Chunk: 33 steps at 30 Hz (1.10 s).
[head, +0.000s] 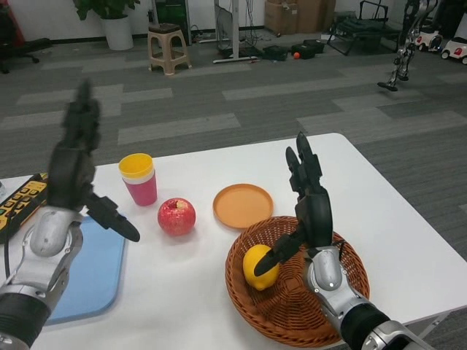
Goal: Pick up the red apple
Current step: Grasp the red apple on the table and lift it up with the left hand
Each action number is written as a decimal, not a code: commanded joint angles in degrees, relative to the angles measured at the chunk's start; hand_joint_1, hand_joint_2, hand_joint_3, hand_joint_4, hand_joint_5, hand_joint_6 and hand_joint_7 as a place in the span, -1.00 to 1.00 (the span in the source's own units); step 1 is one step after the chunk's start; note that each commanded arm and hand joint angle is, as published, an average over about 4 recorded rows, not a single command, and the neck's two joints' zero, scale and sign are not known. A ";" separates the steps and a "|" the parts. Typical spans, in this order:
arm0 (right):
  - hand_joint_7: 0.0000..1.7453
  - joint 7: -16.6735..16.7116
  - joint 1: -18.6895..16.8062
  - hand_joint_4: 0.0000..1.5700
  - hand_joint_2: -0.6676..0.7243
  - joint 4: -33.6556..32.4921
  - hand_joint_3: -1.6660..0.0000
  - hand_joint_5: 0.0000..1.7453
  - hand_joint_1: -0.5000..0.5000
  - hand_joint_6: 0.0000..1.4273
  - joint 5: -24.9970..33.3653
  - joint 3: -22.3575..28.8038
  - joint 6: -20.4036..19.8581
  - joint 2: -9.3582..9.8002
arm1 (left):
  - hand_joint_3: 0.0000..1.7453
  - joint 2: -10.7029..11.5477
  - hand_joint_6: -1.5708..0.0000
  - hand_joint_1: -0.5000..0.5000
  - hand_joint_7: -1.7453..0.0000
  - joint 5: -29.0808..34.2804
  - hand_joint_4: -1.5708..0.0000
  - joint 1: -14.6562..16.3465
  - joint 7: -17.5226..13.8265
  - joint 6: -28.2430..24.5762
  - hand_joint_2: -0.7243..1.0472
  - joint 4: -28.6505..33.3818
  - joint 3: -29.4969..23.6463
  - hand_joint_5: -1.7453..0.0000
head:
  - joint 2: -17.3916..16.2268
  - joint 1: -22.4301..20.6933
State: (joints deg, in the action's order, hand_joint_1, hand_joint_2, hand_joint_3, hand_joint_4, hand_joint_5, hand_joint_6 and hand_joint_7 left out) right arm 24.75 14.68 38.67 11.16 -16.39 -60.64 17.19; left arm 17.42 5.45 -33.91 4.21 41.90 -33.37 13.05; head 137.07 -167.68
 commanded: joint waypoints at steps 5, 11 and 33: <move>-1.00 -0.14 -0.26 -1.00 0.82 0.92 1.00 -1.00 -0.83 -1.00 0.18 0.74 -0.27 0.47 | -0.90 3.23 1.00 -1.00 1.00 -10.67 1.00 -5.29 -3.20 -7.45 -0.80 3.36 4.05 1.00 | -0.49 -0.87; -1.00 -0.14 0.46 -1.00 0.82 2.31 1.00 -1.00 -0.83 -1.00 0.20 0.57 -0.18 0.65 | -0.90 5.98 1.00 -1.00 1.00 -15.75 1.00 -13.47 -4.14 -14.50 -0.80 1.86 15.32 1.00 | -0.40 -2.48; -1.00 -0.14 2.07 -1.00 0.82 6.77 1.00 -1.00 -0.83 -1.00 0.44 0.57 -0.18 0.91 | -0.90 -5.95 1.00 -1.00 1.00 -14.01 1.00 -36.67 -6.10 -42.34 -0.80 -27.89 56.39 1.00 | 1.31 -6.03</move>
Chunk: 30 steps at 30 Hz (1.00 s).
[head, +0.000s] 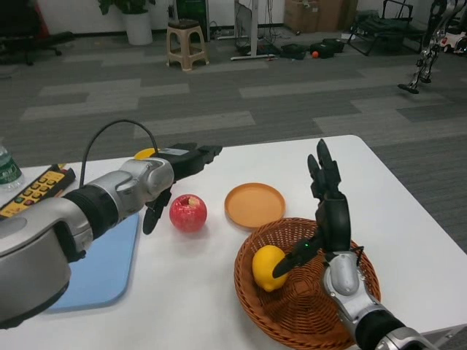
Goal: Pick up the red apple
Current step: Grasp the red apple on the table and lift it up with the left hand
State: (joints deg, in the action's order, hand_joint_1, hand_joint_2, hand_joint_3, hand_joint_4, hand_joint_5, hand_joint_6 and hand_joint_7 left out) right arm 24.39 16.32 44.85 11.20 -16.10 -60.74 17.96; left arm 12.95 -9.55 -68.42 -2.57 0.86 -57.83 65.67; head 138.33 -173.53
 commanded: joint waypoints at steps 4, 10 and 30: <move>-1.00 0.22 0.73 -1.00 0.82 1.38 1.00 -1.00 -0.83 -1.00 0.36 0.23 -0.04 0.01 | -0.90 -3.06 1.00 -1.00 1.00 3.75 1.00 -3.08 2.87 -2.57 -0.80 -5.93 9.21 1.00 | 0.14 -0.23; -1.00 0.15 1.26 -1.00 0.82 2.22 1.00 -1.00 -0.83 -1.00 0.31 0.04 0.00 -0.32 | -0.90 -6.53 1.00 -1.00 1.00 11.44 1.00 -4.28 8.48 -3.36 -0.80 -10.85 20.62 1.00 | 0.83 -0.53; -1.00 0.18 0.71 -1.00 0.82 1.62 1.00 -1.00 -0.83 -1.00 0.40 -0.25 -0.09 -0.74 | -0.90 -8.73 1.00 -0.99 1.00 31.47 1.00 -2.46 14.28 0.59 -0.90 -14.32 44.13 1.00 | 2.80 -1.76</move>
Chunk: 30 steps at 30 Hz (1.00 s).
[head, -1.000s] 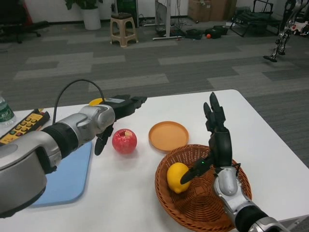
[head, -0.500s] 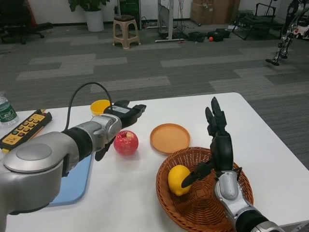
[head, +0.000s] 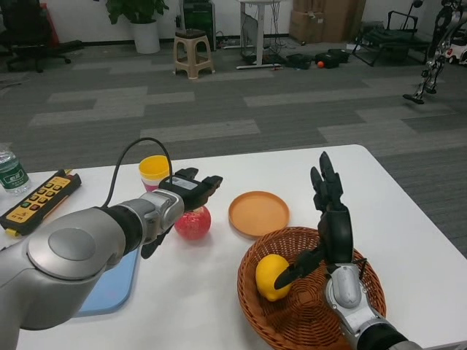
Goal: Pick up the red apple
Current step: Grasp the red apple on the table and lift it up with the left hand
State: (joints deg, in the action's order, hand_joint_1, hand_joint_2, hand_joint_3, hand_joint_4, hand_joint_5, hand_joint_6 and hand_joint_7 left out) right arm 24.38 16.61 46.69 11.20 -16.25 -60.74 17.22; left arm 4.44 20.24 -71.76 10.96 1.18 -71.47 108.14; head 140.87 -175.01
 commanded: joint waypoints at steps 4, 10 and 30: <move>-1.00 0.14 0.27 -1.00 0.82 -0.48 1.00 -1.00 -0.83 -1.00 0.47 -0.34 -0.11 0.03 | -0.90 -0.55 1.00 -1.00 1.00 3.52 1.00 1.97 1.49 0.73 -0.90 -0.89 4.25 1.00 | 0.53 -0.05; -1.00 0.14 0.05 -1.00 0.82 -0.79 1.00 -1.00 -0.83 -1.00 0.55 -0.61 -0.08 0.38 | -0.90 -1.74 1.00 -1.00 1.00 4.79 1.00 4.10 1.96 0.99 -0.90 -1.28 6.60 1.00 | 1.86 -1.73; -1.00 0.14 -0.04 -1.00 0.82 0.05 1.00 -1.00 -0.83 -1.00 1.67 -4.47 -0.08 3.09 | -0.90 -4.06 1.00 -1.00 1.00 13.32 1.00 10.59 1.69 2.27 -0.90 -10.45 10.75 1.00 | 0.94 -3.50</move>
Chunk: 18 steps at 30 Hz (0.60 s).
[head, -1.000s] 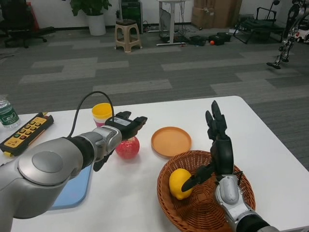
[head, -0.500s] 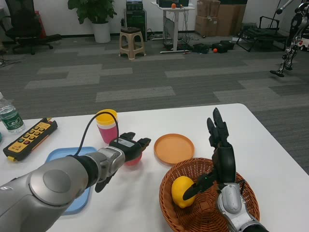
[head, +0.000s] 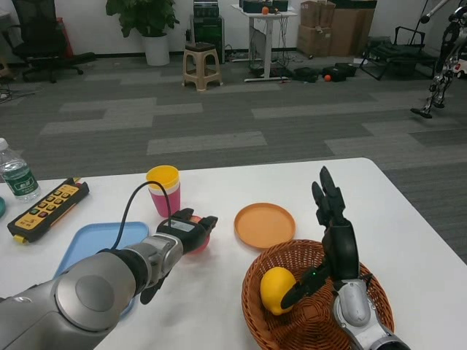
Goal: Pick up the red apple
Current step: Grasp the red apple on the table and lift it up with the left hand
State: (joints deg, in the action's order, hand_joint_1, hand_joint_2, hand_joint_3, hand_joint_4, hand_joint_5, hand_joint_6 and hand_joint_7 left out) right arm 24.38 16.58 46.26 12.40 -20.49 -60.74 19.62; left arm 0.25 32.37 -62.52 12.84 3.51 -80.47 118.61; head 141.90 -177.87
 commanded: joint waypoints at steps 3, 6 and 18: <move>-1.00 0.14 -0.01 -1.00 0.82 0.50 1.00 -1.00 -0.83 -1.00 0.57 -0.51 -0.08 0.68 | -0.90 0.50 1.00 -1.00 1.00 1.91 0.98 1.43 -0.19 -0.08 -0.90 -2.06 0.31 1.00 | -0.09 -0.65; -1.00 0.14 0.03 -1.00 0.82 0.54 1.00 -1.00 -0.83 -1.00 0.61 -0.69 -0.08 0.66 | -0.90 0.72 1.00 -1.00 1.00 1.91 0.90 1.46 -0.23 -0.08 -0.90 -2.02 0.44 1.00 | 0.19 -1.56; -1.00 0.14 0.12 -1.00 0.82 1.11 1.00 -1.00 -0.83 -1.00 0.72 -0.86 -0.08 0.42 | -0.90 1.22 1.00 -1.00 1.00 3.69 0.33 2.91 -0.43 0.01 -0.37 -1.62 0.55 1.00 | 1.05 -2.14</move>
State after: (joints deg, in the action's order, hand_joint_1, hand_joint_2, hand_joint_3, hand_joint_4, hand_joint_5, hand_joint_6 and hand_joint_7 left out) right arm 24.38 16.58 47.27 12.71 -21.56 -60.74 19.65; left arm 0.69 35.53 -61.66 13.00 3.53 -82.10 118.95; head 142.93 -180.05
